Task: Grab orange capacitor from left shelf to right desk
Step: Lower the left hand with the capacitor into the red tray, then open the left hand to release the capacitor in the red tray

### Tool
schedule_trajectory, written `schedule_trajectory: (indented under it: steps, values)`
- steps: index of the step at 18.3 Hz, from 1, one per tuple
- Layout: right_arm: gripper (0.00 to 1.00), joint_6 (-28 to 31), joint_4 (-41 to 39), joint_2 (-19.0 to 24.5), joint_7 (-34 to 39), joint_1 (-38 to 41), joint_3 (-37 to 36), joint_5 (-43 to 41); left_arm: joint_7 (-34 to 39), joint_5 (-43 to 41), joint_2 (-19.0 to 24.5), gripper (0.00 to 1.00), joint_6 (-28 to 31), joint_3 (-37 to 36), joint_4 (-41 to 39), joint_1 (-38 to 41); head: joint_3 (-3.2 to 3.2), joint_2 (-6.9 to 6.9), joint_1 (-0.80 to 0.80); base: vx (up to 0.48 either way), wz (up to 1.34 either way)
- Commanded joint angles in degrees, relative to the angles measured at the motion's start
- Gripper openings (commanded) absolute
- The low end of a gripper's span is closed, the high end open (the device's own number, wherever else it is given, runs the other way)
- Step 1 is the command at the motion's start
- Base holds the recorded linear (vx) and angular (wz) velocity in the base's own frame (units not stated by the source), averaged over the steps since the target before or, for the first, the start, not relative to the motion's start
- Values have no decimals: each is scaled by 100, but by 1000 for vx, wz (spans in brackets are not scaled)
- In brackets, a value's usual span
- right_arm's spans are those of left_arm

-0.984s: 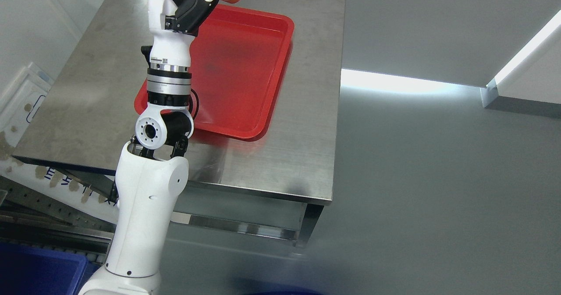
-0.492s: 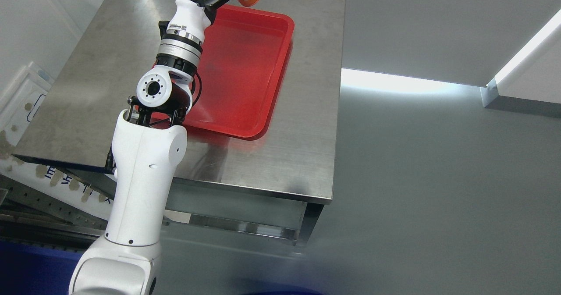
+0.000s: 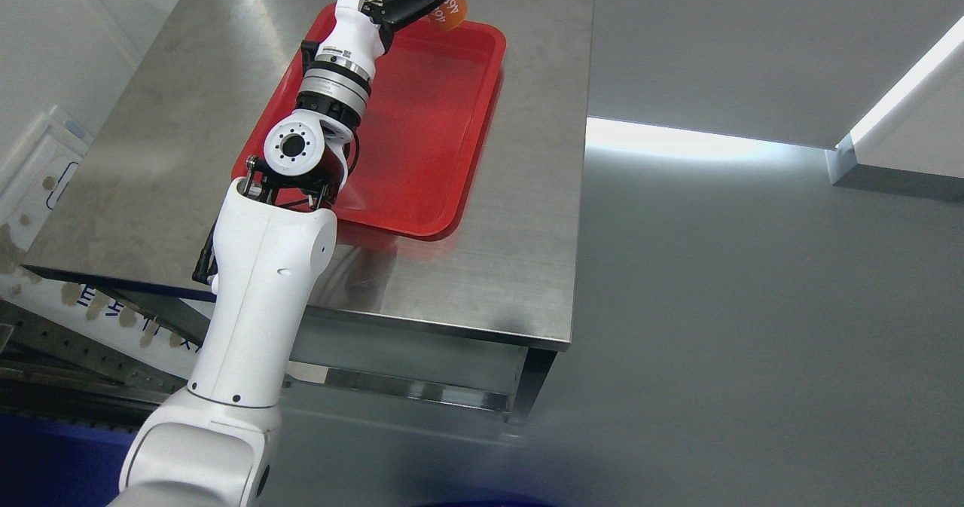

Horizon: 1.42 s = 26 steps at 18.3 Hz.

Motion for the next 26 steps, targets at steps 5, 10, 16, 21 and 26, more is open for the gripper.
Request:
schedule_trajectory:
  steps: [5, 10, 16, 21, 26]
  values:
    - [100, 5, -100, -100, 2, 114, -70, 26, -21, -61, 100, 8, -25, -101, 523, 371, 0, 0, 0, 0, 0]
    - [100, 5, -100, -100, 2, 114, -70, 26, -152, -52, 272, 8, 195, 391, -188, 838, 0, 0, 0, 0, 0]
    - [100, 5, -100, -100, 2, 114, -70, 26, -294, -52, 273, 9, 239, 515, -286, 1067, 0, 0, 0, 0, 0]
    - [100, 5, -100, -100, 2, 114, -70, 26, -311, -52, 229, 43, 335, 594, -286, 882, 0, 0, 0, 0, 0]
    - [100, 5, -100, -100, 2, 114, -70, 26, -320, -52, 132, 82, 775, 603, -277, 689, 0, 0, 0, 0, 0]
